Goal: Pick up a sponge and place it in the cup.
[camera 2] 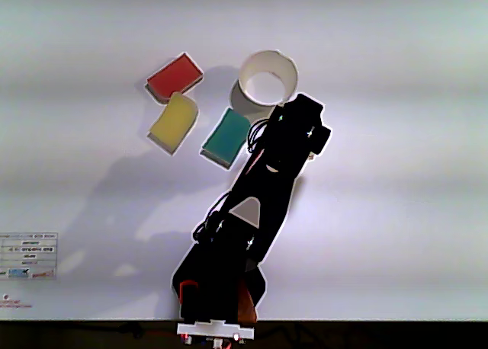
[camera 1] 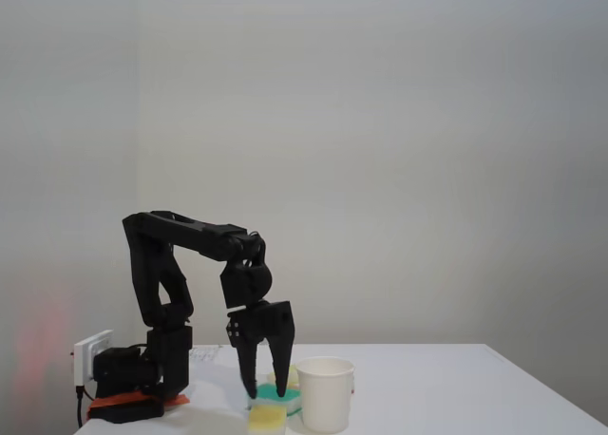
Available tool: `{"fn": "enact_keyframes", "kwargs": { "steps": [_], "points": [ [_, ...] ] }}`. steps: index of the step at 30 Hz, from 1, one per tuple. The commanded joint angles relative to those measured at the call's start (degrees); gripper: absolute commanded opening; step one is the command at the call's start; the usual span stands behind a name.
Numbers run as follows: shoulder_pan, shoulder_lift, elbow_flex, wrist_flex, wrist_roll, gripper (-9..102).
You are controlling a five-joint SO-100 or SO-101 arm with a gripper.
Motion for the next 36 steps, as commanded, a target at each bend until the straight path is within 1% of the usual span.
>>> {"fn": "enact_keyframes", "kwargs": {
  "steps": [1,3,5,12,21,26,36],
  "points": [
    [0.4,-0.2,-2.7,0.1,-1.9,34],
    [0.5,-1.1,-3.5,0.0,-2.9,40],
    [0.5,-2.2,-3.7,-1.0,-3.1,43],
    [0.2,-7.6,-4.1,-6.1,-3.0,44],
    [1.0,-12.0,-4.5,-9.4,-2.9,40],
    [2.2,-12.0,-2.7,-10.7,-3.2,36],
    [3.9,-12.4,3.3,-16.5,-3.0,27]
  ]
}}
